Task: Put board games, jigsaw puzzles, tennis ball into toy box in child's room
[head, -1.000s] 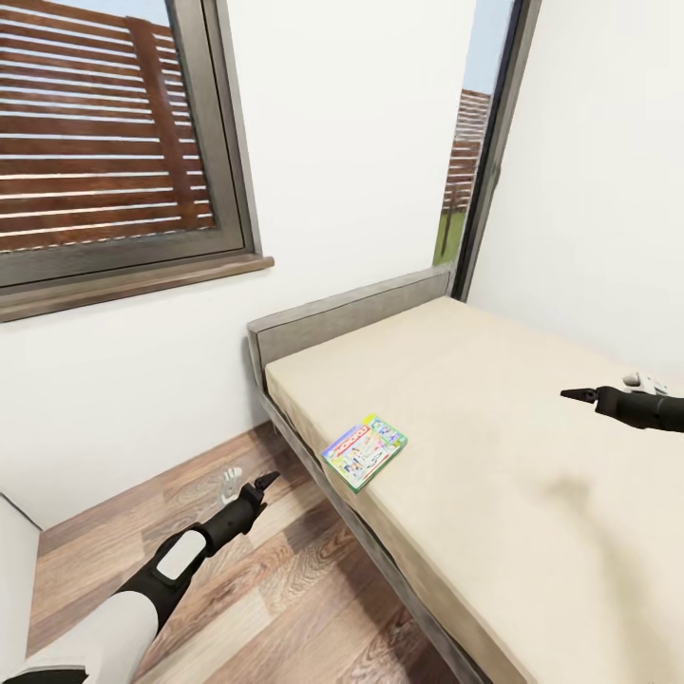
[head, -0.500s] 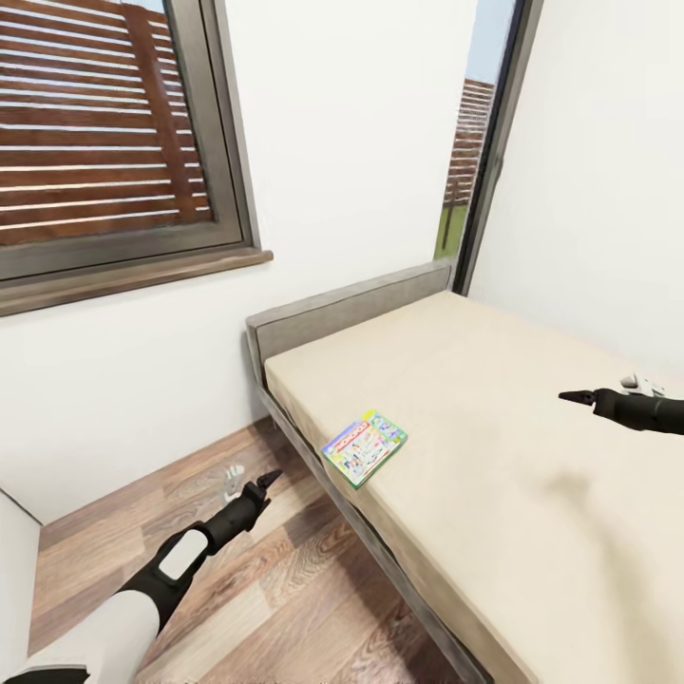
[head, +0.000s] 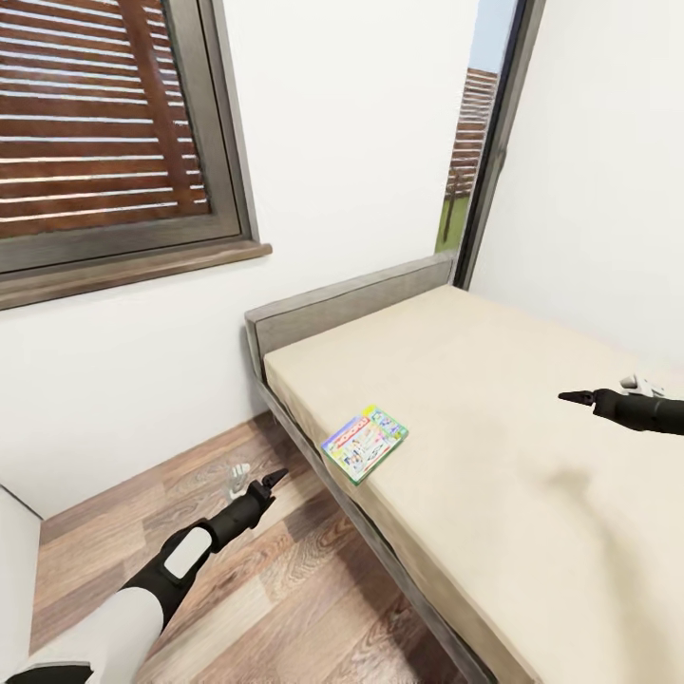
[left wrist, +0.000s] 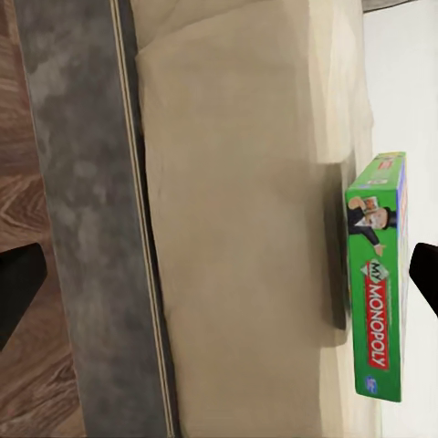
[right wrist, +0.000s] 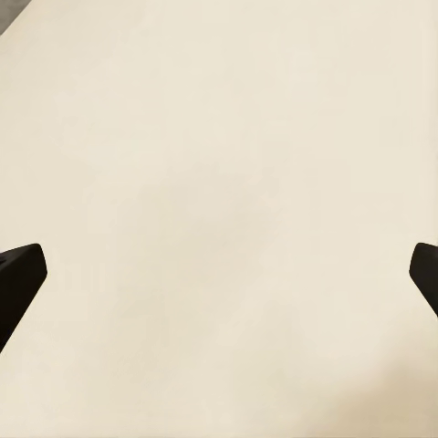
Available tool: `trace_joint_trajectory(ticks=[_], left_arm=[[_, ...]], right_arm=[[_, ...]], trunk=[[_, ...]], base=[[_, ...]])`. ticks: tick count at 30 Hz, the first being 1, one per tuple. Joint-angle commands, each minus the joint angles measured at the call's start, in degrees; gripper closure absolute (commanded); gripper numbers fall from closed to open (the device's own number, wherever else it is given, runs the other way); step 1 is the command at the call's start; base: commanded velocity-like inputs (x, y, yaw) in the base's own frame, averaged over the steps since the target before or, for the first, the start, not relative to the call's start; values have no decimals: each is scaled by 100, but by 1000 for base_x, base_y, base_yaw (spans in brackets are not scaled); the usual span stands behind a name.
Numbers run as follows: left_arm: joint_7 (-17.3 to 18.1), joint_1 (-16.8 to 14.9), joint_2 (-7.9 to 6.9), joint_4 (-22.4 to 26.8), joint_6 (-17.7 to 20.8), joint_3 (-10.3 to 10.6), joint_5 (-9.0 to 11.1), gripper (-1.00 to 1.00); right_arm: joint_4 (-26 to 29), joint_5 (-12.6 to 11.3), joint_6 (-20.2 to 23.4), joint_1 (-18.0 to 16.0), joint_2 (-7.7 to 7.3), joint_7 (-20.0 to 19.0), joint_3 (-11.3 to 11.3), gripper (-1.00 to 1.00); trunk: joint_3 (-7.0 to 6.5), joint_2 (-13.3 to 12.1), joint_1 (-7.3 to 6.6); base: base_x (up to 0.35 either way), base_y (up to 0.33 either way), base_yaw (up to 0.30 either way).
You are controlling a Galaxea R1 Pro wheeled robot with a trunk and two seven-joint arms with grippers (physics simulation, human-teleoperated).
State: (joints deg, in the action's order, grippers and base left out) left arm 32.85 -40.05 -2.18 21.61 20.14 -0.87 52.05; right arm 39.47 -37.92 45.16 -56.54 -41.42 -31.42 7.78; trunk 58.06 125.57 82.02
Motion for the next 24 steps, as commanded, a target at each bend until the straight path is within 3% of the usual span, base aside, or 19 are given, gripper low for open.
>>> trace_joint_trajectory(ticks=[1, 24], left_arm=[[20, -4, 1, 5, 54, -9, 36, -100], [148, -15, 14, 74, 60, -2, 8, -100]], right_arm=[[-1, -5, 10, -5, -6, -13, 17, -100], [22, -5, 10, 11, -6, -13, 12, -100]], trunk=[[8, 2, -1], [27, 2, -1]], base=[[0, 0, 0], [0, 0, -11]])
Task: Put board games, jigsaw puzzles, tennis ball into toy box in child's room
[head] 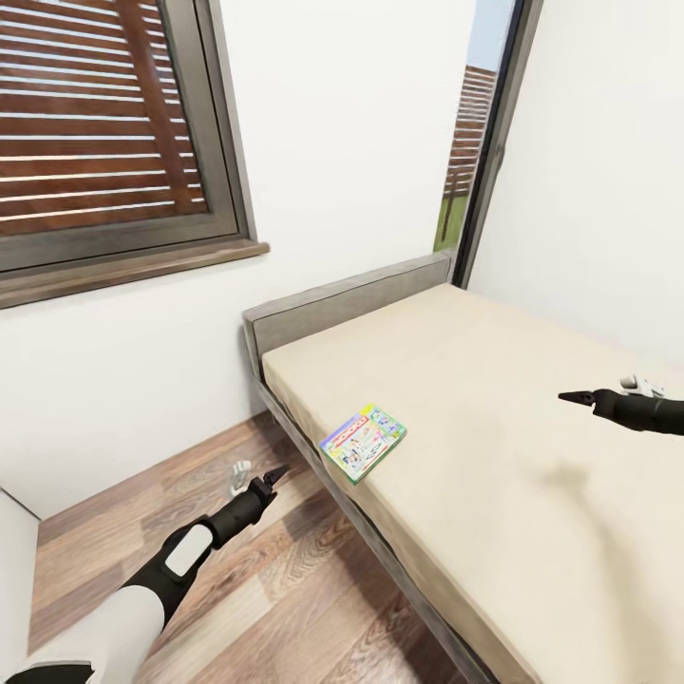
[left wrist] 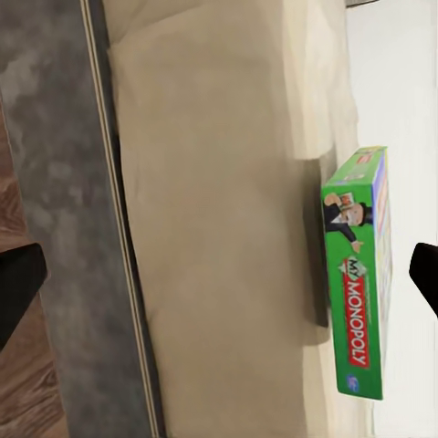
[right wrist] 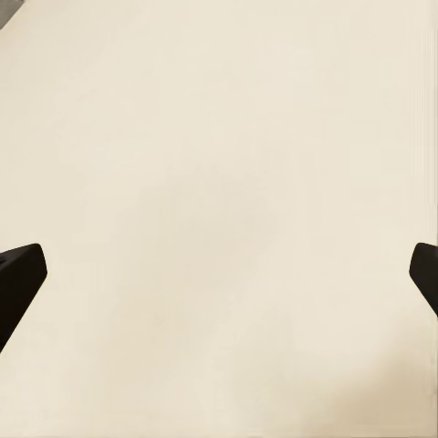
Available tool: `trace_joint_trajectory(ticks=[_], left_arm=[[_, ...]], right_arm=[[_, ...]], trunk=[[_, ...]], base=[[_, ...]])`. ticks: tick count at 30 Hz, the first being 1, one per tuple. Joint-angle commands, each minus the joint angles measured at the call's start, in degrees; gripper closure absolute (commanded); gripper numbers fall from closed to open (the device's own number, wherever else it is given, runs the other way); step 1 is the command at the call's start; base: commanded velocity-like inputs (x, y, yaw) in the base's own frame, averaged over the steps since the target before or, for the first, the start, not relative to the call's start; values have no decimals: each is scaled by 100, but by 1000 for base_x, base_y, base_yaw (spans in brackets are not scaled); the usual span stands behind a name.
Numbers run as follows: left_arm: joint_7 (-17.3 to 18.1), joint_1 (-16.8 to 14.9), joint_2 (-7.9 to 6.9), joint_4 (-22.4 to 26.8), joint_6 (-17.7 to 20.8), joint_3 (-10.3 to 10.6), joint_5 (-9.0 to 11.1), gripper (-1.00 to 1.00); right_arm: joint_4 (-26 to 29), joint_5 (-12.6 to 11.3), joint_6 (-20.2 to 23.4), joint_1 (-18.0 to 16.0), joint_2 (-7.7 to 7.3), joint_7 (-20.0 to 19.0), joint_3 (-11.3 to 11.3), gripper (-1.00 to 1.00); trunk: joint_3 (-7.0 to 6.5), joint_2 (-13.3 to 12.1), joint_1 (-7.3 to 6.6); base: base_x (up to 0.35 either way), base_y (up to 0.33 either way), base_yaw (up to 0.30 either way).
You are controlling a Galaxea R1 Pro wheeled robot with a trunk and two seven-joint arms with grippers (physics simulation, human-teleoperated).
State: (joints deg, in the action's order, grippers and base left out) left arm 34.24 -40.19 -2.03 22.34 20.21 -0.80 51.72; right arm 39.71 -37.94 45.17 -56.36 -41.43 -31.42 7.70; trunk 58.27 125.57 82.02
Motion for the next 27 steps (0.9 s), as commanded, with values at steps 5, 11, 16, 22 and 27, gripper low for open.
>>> trace_joint_trajectory(ticks=[5, 11, 16, 22, 27], left_arm=[[50, -5, 0, 4, 53, -8, 41, -100], [85, -6, 1, 6, 56, -8, 41, -100], [121, -6, 1, 7, 60, -7, 40, -100], [142, -7, 5, 7, 63, -7, 40, -100], [153, -7, 8, 7, 68, -7, 40, -100]], right_arm=[[25, -5, 10, -7, -5, -13, 20, -100], [37, -4, 10, -4, -5, -13, 19, -100], [46, -3, 10, -1, -5, -13, 20, -100], [50, -3, 10, 0, -5, -13, 19, -100], [53, -3, 10, 1, -5, -13, 20, -100]], trunk=[[5, 2, -1], [5, 2, -1], [5, 2, -1], [5, 2, -1], [5, 2, -1]], base=[[0, 0, -157], [0, 0, -91], [0, 0, -36], [0, 0, -14], [0, 0, -6]])
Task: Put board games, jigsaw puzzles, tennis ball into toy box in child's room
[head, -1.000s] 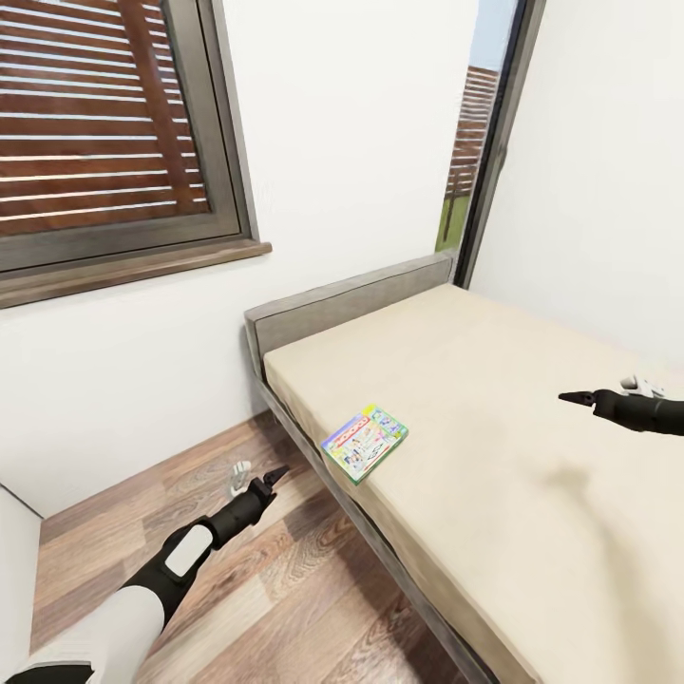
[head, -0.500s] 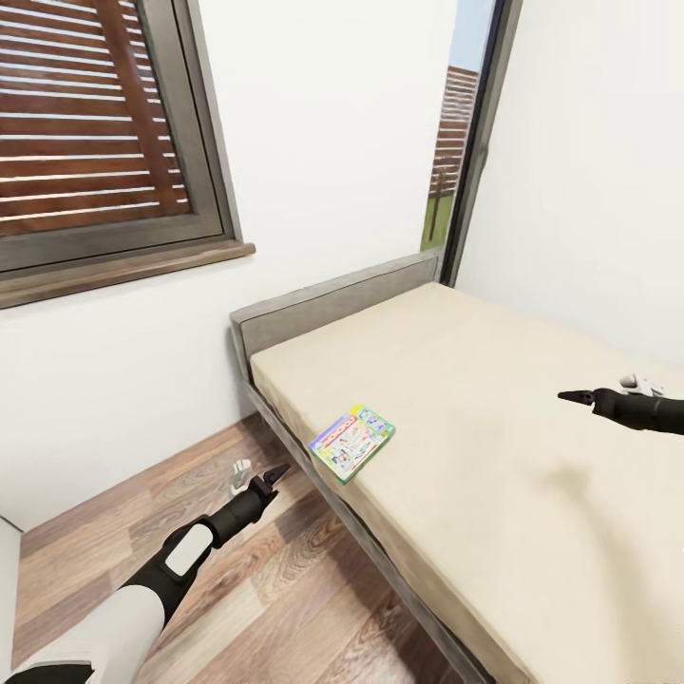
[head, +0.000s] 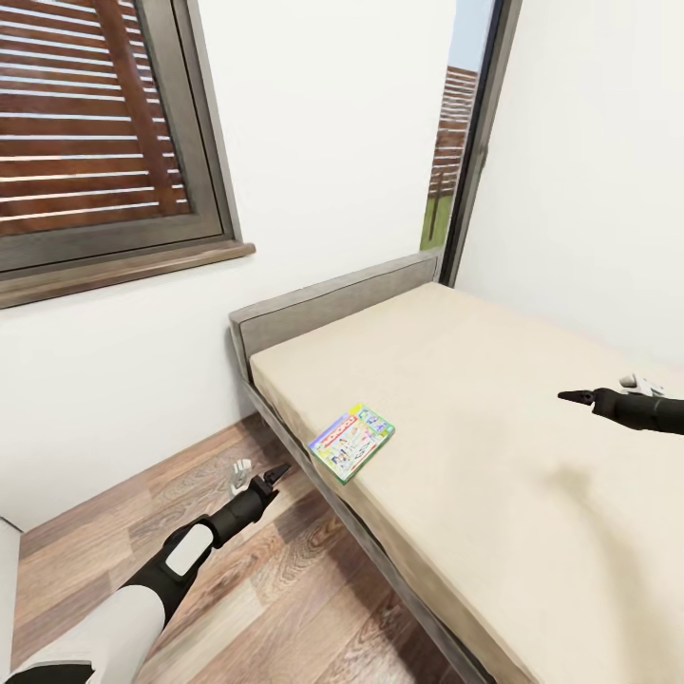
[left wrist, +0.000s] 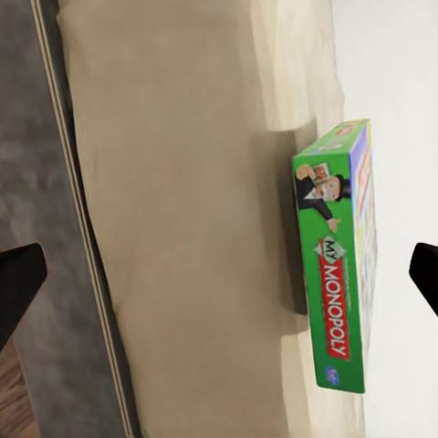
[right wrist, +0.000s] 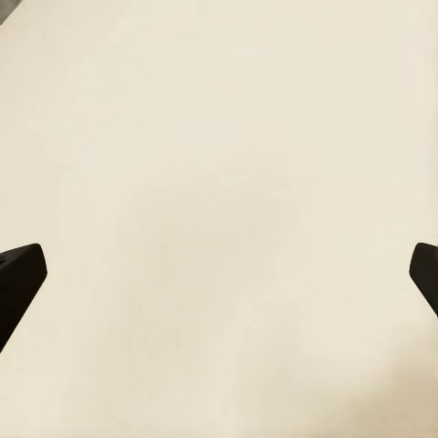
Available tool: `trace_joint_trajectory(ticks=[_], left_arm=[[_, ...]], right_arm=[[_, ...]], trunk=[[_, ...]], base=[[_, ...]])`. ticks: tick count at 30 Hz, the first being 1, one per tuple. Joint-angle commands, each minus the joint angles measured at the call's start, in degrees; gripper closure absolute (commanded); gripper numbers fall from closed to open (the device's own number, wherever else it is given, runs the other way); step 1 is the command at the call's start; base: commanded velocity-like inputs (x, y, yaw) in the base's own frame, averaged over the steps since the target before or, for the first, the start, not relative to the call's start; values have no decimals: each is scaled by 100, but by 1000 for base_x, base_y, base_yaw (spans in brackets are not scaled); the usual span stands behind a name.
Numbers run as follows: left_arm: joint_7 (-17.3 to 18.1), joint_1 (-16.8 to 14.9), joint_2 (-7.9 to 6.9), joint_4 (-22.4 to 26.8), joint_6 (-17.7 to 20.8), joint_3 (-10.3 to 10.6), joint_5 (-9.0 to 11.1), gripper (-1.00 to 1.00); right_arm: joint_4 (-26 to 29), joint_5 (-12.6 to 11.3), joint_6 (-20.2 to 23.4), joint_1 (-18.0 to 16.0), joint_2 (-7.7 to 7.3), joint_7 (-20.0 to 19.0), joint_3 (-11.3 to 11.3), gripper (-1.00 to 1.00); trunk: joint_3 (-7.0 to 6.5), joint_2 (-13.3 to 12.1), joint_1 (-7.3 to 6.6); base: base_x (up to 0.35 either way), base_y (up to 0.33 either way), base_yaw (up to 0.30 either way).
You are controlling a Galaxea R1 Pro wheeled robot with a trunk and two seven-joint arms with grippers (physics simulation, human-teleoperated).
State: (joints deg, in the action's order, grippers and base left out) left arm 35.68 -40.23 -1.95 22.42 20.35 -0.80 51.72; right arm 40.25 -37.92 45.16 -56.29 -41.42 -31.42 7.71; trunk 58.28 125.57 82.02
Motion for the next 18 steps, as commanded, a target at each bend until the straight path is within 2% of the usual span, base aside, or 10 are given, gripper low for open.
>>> trace_joint_trajectory(ticks=[1, 18], left_arm=[[9, -3, 0, -1, 53, -8, 40, -100], [10, -133, 40, -1, 81, -8, 40, -100]], right_arm=[[-1, -5, 11, -6, -6, -13, 19, -100], [2, -5, 11, -6, -4, -6, 20, -100]], trunk=[[5, 2, -1], [5, 2, -1]], base=[[0, 0, -3], [0, 0, -35]])
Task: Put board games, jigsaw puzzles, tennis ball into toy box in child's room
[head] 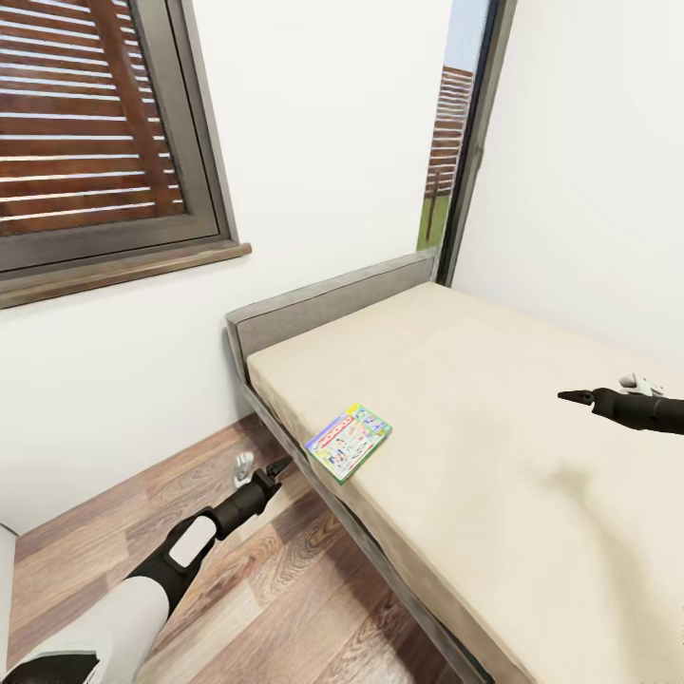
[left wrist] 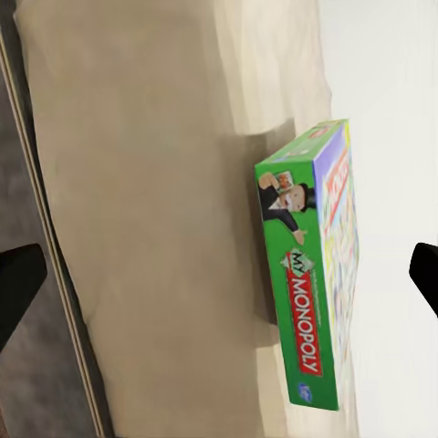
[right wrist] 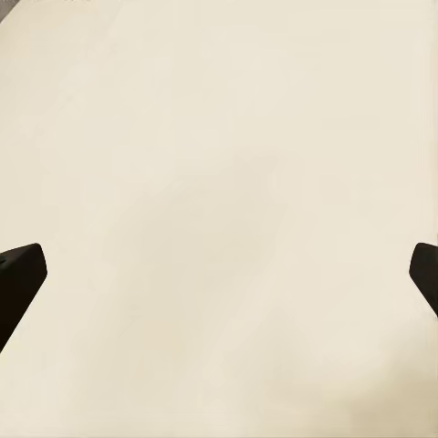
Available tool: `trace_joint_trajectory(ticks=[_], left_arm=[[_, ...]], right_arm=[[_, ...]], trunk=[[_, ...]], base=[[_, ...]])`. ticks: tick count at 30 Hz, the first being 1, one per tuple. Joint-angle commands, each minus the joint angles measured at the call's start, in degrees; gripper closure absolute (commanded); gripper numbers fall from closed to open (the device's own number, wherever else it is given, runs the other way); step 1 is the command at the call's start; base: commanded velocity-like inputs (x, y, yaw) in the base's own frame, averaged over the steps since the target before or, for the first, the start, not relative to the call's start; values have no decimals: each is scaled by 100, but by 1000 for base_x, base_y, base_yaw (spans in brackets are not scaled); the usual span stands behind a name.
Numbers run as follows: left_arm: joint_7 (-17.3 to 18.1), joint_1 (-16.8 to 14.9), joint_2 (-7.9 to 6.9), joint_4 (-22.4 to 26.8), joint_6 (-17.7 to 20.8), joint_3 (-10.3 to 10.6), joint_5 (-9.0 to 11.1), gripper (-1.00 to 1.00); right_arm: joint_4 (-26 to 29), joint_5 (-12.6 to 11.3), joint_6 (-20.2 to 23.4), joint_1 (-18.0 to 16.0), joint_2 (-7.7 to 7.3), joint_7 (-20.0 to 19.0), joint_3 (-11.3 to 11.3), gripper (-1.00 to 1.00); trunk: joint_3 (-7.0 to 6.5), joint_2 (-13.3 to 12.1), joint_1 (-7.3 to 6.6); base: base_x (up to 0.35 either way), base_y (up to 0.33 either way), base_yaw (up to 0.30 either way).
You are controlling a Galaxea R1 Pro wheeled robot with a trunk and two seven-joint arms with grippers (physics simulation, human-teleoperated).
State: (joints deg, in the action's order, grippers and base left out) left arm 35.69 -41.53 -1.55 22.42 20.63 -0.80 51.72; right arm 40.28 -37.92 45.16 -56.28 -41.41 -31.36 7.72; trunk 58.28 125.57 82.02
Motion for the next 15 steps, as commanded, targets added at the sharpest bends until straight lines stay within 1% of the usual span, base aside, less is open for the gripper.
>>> trace_joint_trajectory(ticks=[1, 7, 10, 15], left_arm=[[7, -17, 6, -1, 55, -8, 40, -100], [7, -55, 19, -1, 63, -8, 36, -100], [7, -62, 20, -1, 66, -8, 37, -100], [7, -69, 22, -1, 68, -8, 39, -100]], right_arm=[[-2, -5, 11, -6, -5, -12, 19, -100], [-2, -5, 11, -6, -2, -12, 19, -100], [1, -5, 11, -6, -1, -15, 22, -100], [1, -5, 11, -6, 0, -15, 26, -100]], trunk=[[5, 2, -1], [5, 2, -1], [5, 2, -1], [5, 2, -1]], base=[[0, 0, -26], [0, 0, -33], [0, 0, -116], [0, 0, -183]])
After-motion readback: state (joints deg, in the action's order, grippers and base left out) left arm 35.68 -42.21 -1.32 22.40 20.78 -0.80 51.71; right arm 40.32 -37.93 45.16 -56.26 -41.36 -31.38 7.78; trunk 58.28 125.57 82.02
